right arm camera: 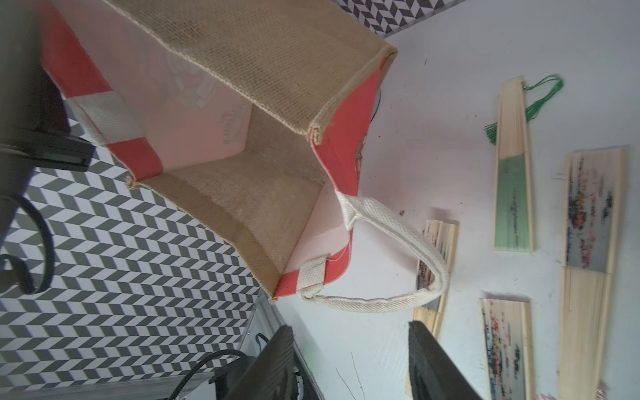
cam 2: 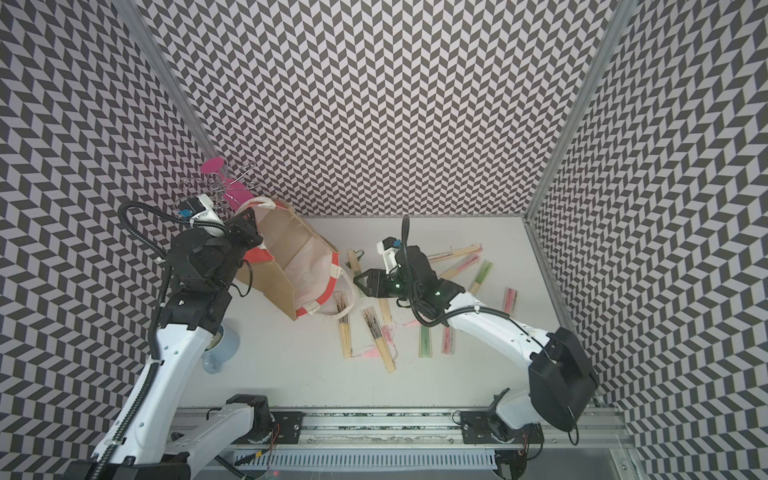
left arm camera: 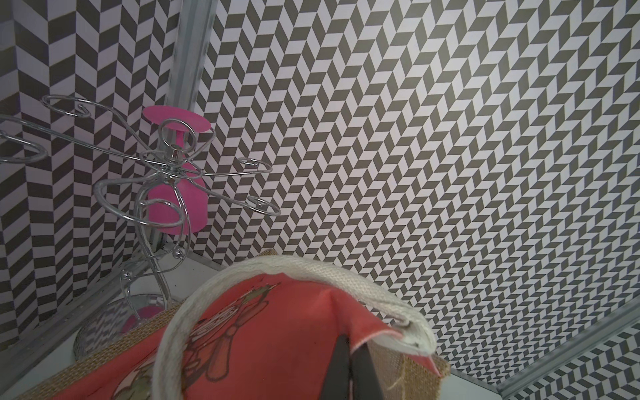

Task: Take out the folding fans from the tote bags
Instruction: Place the folding fan at the center of the board, then place the canvas bag at the center of the board.

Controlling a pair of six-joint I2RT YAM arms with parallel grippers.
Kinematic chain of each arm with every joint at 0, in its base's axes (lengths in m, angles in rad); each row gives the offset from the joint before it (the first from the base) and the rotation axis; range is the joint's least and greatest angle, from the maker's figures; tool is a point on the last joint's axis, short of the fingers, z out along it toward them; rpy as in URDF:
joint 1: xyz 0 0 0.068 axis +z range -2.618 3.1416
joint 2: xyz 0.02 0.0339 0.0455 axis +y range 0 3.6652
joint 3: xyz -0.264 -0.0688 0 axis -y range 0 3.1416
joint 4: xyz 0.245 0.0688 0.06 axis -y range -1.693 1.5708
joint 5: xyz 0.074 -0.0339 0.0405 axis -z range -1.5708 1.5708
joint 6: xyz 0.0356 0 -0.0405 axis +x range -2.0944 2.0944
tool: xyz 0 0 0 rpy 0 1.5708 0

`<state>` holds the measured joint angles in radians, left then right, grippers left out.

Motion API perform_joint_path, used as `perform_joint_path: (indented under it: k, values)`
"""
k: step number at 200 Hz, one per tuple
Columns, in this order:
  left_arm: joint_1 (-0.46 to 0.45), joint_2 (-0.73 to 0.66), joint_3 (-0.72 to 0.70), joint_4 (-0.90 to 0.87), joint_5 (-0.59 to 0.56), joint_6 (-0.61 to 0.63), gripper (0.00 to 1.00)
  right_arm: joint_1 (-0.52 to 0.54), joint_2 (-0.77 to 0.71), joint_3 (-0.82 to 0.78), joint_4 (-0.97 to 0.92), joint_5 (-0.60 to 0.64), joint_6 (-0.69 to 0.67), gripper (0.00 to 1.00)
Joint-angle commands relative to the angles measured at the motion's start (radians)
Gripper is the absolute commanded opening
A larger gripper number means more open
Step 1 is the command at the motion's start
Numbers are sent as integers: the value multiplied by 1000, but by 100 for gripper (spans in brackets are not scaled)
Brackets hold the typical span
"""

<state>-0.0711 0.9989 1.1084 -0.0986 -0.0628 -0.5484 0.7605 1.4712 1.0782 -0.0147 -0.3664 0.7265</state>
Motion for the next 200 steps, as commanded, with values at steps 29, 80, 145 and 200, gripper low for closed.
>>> perform_joint_path:
  k: [29,80,145,200]
  values:
    - [7,-13,-2,106,33,-65,0,78,158,72,147,-56,60,54]
    - [8,-37,-35,105,42,-82,0,124,313,178,125,-17,43,54]
    - [64,-32,-47,95,95,-80,0,123,426,379,-4,40,-25,0]
    - [259,-14,-82,59,259,-98,0,118,308,450,-221,162,-134,0]
